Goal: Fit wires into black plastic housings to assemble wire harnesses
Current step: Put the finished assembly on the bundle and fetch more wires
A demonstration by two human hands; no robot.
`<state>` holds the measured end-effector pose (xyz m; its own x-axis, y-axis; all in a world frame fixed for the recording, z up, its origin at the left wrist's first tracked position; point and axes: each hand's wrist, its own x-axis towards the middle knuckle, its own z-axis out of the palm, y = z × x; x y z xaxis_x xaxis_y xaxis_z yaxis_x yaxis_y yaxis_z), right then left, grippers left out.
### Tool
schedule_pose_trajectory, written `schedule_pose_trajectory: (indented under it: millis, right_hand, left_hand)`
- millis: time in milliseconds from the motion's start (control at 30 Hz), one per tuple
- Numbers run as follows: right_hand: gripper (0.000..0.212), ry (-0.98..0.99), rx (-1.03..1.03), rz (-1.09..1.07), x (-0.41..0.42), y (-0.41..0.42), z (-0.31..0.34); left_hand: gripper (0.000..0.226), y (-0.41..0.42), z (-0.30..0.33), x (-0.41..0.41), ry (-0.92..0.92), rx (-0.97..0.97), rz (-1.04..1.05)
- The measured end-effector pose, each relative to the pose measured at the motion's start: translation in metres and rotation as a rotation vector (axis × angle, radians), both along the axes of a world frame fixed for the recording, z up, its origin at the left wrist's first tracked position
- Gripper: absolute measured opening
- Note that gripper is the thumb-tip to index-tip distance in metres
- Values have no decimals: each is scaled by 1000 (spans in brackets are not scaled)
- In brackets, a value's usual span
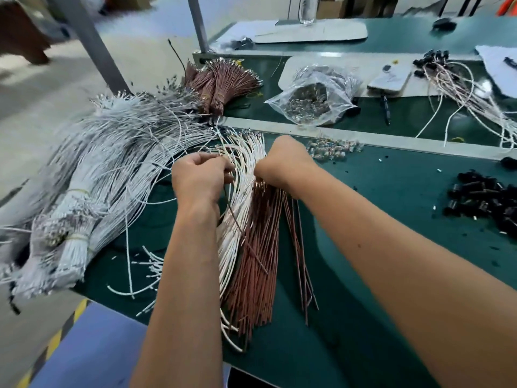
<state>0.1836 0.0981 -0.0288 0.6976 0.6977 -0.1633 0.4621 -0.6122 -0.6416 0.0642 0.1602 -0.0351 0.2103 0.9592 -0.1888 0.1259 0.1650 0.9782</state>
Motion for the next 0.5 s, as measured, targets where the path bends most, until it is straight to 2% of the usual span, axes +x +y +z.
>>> schedule_pose_trajectory:
  millis: [100, 267, 367, 433, 500]
  right_hand:
    - [13, 75, 57, -17, 8, -7, 3]
    - [18, 2, -16, -17, 18, -19, 12]
    - [11, 114, 81, -86, 25, -21, 10]
    - [19, 164, 148, -117, 28, -22, 9]
    - [26, 98, 148, -105, 28, -23, 6]
  left_hand:
    - [11, 1, 3, 1, 103, 55, -103]
    - [17, -1, -3, 8, 406, 223, -293]
    - [19, -5, -3, 14, 581, 345, -308]
    - [21, -7, -1, 15, 670, 398, -300]
    - [20, -8, 1, 16, 736, 439, -291]
